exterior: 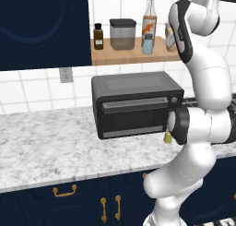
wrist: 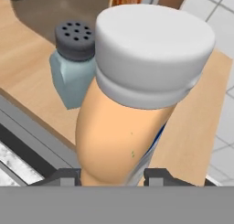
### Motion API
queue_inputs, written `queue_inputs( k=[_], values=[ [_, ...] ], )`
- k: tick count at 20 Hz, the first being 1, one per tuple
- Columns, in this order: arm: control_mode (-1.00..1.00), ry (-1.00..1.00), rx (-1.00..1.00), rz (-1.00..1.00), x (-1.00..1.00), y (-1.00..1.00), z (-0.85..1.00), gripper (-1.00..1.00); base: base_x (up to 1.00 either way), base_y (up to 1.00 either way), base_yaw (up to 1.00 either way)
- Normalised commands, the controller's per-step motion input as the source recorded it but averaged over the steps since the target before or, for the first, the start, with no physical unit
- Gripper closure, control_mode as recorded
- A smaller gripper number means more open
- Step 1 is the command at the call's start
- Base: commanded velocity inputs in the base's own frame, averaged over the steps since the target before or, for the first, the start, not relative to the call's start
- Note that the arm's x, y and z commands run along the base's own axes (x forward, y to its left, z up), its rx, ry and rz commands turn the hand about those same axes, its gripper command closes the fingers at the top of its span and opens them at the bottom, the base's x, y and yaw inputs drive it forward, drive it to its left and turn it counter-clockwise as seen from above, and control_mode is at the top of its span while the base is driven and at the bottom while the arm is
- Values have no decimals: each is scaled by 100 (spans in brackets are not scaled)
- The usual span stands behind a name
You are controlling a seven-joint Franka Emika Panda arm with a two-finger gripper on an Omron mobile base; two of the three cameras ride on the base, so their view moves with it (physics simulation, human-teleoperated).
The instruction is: Put the shaker and condiment bottle from the counter next to their counterparts in the cabinet.
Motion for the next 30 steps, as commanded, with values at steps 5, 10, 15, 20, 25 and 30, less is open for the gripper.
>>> queue_inputs(
  k=[5, 10, 15, 20, 25, 30],
  values=[
    [-100, -2, 20, 2, 0, -10, -16, 100, 0, 0, 0],
    [-100, -3, 6, 2, 12, -1, -13, 100, 0, 0, 0],
    [-100, -4, 0, 3, 29, 0, 0, 100, 0, 0, 0],
    [-100, -2, 0, 3, 28, 0, 0, 100, 0, 0, 0],
    [-100, 0, 0, 4, 30, 0, 0, 100, 0, 0, 0],
    [-100, 0, 2, 4, 37, -4, 0, 100, 0, 0, 0]
  ],
)
